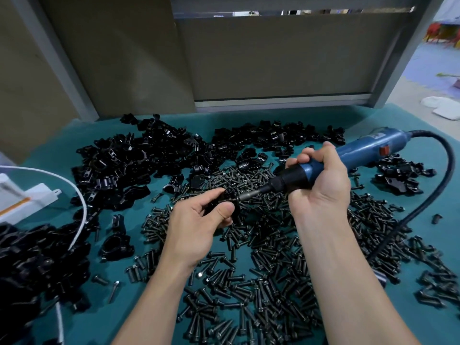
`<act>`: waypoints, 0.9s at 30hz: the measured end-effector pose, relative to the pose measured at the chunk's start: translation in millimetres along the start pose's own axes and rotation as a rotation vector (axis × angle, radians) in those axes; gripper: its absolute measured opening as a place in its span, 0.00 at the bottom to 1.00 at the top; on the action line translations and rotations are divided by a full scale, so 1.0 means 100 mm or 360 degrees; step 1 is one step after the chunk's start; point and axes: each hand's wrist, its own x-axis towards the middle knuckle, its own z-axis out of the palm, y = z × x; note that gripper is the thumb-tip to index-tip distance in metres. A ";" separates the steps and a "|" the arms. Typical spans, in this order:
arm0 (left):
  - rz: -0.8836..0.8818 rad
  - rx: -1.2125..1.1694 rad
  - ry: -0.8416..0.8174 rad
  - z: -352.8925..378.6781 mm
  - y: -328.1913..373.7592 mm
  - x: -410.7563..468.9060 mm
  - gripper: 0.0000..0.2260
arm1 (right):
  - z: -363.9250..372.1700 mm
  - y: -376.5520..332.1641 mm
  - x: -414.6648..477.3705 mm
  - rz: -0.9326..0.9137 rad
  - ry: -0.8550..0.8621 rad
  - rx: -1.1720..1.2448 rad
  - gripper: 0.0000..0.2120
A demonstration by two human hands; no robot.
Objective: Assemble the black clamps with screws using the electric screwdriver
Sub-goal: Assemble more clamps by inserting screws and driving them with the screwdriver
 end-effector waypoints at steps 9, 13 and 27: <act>0.0194 0.0208 0.0166 0.02 0.07 -0.06 0.23 | -0.17 0.13 -0.05 0.0040 0.0091 0.0016 0.15; 0.0294 0.0465 0.0212 -0.01 0.11 -0.13 0.29 | -0.24 0.16 -0.01 0.0087 0.0191 0.0050 0.14; 0.0057 0.0053 0.0087 -0.16 0.11 -0.07 0.19 | -0.27 0.08 0.03 0.0095 0.0166 0.0062 0.14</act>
